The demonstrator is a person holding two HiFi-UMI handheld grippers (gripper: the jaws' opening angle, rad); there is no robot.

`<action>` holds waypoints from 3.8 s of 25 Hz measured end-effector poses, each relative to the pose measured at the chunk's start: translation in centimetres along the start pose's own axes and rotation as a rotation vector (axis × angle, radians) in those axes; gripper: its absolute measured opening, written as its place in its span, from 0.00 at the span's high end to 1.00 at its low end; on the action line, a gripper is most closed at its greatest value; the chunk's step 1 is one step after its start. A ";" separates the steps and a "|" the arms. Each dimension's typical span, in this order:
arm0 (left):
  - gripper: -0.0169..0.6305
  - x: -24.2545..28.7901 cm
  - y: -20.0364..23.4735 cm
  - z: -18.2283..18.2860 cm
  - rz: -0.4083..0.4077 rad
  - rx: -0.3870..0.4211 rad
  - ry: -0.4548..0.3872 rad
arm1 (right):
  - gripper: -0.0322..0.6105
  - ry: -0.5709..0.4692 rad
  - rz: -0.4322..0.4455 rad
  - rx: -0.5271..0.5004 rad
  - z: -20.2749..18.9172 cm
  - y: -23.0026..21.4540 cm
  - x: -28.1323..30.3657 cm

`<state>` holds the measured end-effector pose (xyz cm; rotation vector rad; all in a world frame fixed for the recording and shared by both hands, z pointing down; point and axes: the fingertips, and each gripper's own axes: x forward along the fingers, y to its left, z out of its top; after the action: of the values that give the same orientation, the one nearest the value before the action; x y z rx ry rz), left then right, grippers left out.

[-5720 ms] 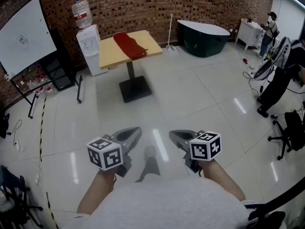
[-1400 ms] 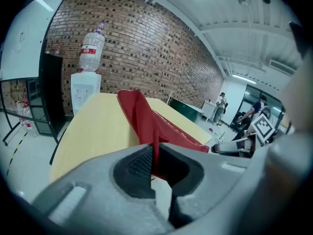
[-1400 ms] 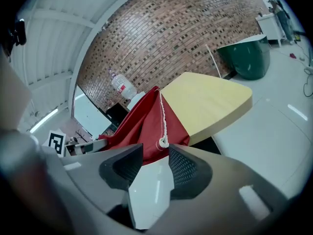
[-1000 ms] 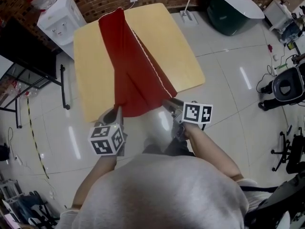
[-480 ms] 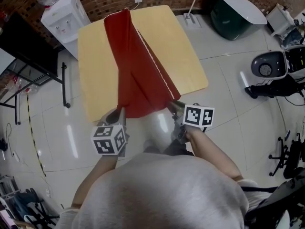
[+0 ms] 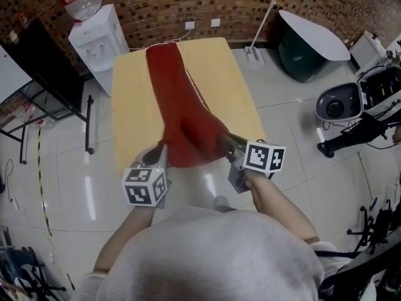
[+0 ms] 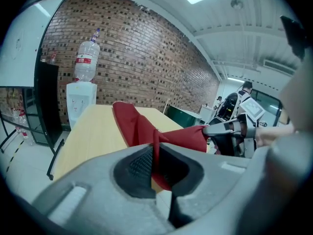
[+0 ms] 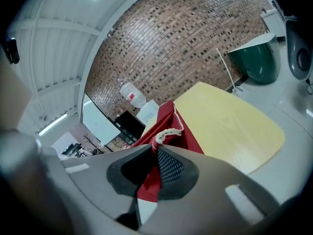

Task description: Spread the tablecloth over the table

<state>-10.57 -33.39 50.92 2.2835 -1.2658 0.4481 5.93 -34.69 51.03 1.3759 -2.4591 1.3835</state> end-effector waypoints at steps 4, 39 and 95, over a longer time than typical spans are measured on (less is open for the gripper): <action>0.96 0.5 -0.6 5.6 0.057 0.014 -0.081 | 0.92 0.001 0.065 -0.106 5.9 1.6 0.3; 0.96 9.5 20.4 44.7 0.223 0.146 -0.349 | 0.92 -0.204 0.071 -0.501 45.5 10.1 18.7; 0.96 -4.5 20.5 18.2 0.447 -0.041 -0.217 | 0.92 -0.156 -0.326 -0.354 26.5 -6.6 0.0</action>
<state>-29.55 -49.68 38.85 2.0495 -1.8883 0.3229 20.66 -54.50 39.37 1.7397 -2.2770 0.7599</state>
